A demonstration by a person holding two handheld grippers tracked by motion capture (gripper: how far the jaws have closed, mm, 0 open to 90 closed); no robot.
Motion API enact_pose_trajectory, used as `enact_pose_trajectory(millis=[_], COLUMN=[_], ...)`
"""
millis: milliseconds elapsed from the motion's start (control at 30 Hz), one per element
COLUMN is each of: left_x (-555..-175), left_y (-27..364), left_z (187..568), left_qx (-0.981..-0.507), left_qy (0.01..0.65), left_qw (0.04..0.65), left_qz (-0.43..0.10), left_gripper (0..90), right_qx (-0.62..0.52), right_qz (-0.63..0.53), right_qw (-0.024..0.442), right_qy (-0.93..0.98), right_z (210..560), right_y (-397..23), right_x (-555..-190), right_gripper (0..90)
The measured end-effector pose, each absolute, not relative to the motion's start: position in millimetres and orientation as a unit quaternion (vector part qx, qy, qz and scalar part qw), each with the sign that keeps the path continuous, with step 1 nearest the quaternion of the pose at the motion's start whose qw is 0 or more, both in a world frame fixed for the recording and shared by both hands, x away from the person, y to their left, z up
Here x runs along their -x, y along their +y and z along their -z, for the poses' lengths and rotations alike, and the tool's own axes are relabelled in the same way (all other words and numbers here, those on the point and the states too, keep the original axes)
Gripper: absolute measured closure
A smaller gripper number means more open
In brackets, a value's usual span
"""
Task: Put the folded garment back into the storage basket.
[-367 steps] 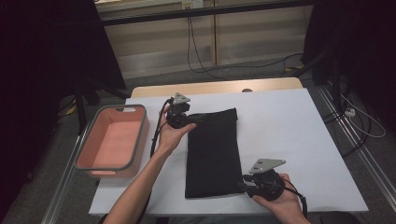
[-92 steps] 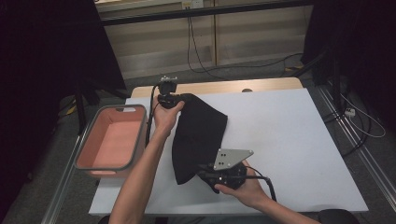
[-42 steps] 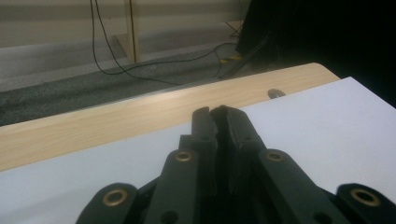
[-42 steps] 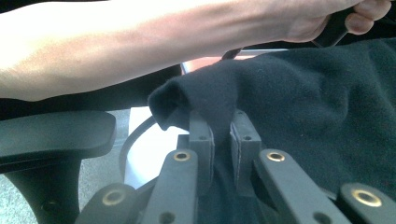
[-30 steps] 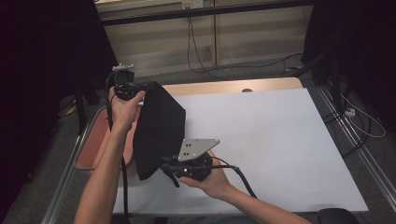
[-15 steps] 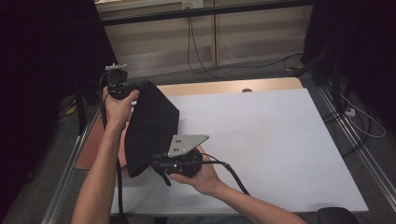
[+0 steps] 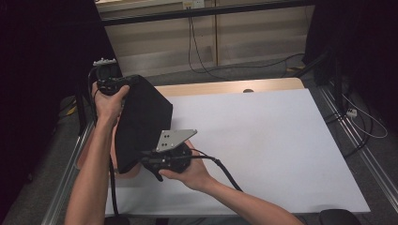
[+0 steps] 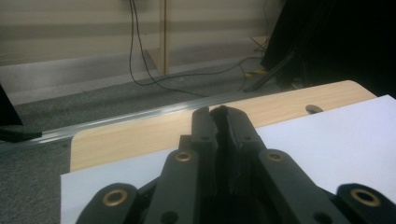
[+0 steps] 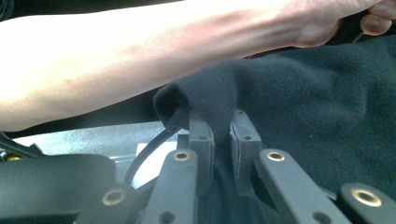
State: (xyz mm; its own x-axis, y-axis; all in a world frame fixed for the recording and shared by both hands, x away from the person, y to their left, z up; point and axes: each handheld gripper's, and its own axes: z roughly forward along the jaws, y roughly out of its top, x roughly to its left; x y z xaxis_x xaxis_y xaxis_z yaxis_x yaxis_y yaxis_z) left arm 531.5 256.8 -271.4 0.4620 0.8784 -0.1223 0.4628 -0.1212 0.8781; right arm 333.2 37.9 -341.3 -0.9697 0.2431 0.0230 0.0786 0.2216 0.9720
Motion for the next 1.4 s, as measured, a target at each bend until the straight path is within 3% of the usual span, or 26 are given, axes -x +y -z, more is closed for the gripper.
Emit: enact_pose_trajectory(millis=[1400], left_x=[-541], left_y=[319], left_z=[246], left_qx=[-0.683], left_qy=[0.495], left_qw=[0.477], left_qz=[-0.246], left_gripper=[83.0], right_qx=[-0.085], right_qz=[-0.622], right_qw=[0.050], right_qy=[0.777], right_z=[316], right_y=[97], right_x=[-356], right_gripper=[82.6])
